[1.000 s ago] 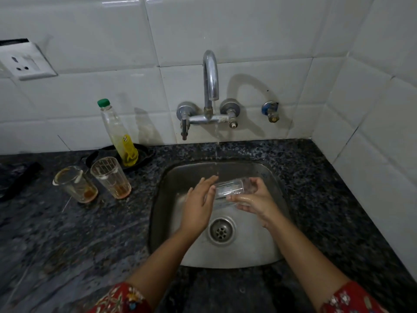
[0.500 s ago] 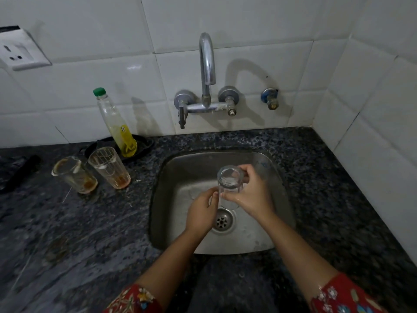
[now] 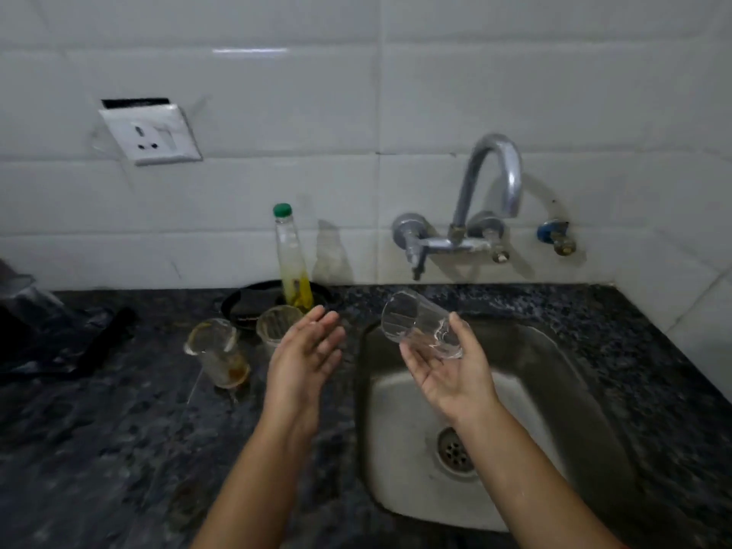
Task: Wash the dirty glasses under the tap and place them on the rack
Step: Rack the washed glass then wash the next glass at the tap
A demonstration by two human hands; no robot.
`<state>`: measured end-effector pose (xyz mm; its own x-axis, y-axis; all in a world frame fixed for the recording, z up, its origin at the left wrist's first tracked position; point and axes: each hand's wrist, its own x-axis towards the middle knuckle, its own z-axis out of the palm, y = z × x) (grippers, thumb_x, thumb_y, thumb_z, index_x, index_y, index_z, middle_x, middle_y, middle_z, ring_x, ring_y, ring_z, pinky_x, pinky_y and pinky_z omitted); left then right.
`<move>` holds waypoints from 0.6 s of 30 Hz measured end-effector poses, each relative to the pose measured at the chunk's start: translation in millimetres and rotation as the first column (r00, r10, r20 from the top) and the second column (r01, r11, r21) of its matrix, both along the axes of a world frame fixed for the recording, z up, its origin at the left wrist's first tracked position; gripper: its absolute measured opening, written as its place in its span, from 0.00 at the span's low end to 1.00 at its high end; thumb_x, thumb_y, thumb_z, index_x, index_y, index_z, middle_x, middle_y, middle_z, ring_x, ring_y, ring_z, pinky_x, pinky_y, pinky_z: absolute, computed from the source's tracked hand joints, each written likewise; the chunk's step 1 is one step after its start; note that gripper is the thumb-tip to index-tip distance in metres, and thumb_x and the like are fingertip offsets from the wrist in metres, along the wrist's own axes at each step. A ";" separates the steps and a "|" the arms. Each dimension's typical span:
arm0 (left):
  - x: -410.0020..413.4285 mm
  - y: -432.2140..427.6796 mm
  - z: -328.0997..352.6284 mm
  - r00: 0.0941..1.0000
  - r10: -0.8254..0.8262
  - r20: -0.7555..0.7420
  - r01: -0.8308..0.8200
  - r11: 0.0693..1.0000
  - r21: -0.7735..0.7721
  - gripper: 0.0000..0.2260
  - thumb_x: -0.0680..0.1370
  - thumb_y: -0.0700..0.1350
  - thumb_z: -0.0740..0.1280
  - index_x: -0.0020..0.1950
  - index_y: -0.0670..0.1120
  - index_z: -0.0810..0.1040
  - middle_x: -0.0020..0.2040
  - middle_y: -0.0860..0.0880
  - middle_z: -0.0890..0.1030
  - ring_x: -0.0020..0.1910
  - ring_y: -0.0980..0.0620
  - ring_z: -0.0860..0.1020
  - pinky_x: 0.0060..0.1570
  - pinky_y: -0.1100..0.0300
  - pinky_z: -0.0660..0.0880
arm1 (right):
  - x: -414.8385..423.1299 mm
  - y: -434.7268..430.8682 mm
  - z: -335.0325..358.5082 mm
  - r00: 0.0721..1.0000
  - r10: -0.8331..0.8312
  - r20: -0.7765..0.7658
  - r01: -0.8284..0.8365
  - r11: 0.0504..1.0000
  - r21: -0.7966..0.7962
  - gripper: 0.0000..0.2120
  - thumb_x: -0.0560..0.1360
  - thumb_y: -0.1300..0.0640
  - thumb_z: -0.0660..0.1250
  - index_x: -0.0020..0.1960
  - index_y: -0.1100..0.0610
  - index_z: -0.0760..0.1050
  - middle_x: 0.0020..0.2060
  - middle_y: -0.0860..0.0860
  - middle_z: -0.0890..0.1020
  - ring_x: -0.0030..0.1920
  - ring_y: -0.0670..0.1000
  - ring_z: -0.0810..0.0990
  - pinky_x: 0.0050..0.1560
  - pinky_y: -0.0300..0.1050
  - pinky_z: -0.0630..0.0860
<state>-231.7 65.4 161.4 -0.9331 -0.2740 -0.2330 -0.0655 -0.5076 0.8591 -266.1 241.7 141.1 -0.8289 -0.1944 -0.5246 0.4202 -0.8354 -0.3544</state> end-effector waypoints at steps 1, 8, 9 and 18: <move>1.3 -27.2 4.7 1.000 0.018 -0.005 -0.018 1.000 0.014 0.10 0.82 0.41 0.58 0.59 0.49 0.76 0.51 0.52 0.83 0.49 0.53 0.81 0.51 0.59 0.74 | -1.8 -25.4 5.4 1.000 0.005 -0.006 -0.005 0.999 -0.036 0.21 0.71 0.47 0.70 0.42 0.68 0.79 0.38 0.62 0.82 0.43 0.58 0.81 0.43 0.53 0.81; 26.6 -215.2 10.8 0.983 0.184 0.031 -0.182 0.983 -0.036 0.10 0.82 0.43 0.59 0.58 0.48 0.78 0.48 0.52 0.83 0.45 0.54 0.81 0.49 0.59 0.73 | -15.8 -207.7 31.5 0.990 0.118 -0.071 -0.125 0.988 -0.088 0.23 0.71 0.48 0.71 0.57 0.64 0.75 0.44 0.62 0.83 0.48 0.60 0.82 0.46 0.55 0.82; 31.8 -239.0 9.7 0.976 0.216 0.042 -0.214 0.976 -0.049 0.10 0.82 0.44 0.59 0.59 0.48 0.78 0.48 0.52 0.83 0.46 0.54 0.81 0.50 0.59 0.73 | -19.3 -231.9 31.6 0.987 0.145 -0.067 -0.150 0.985 -0.080 0.23 0.71 0.48 0.71 0.56 0.65 0.75 0.44 0.62 0.82 0.48 0.60 0.82 0.45 0.55 0.82; 62.3 -401.8 -15.5 0.889 0.436 0.140 -0.434 0.900 -0.050 0.11 0.83 0.45 0.58 0.62 0.47 0.76 0.51 0.52 0.82 0.49 0.54 0.80 0.53 0.57 0.73 | -42.6 -431.3 3.8 0.929 0.367 -0.052 -0.354 0.918 0.178 0.24 0.73 0.50 0.70 0.61 0.64 0.72 0.59 0.65 0.78 0.55 0.59 0.79 0.45 0.51 0.78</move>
<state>-169.4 -336.4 145.9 -0.6759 -0.6498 -0.3477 0.0349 -0.4995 0.8656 -308.8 -189.5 144.9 -0.7602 -0.4059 -0.5073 0.6455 -0.5607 -0.5187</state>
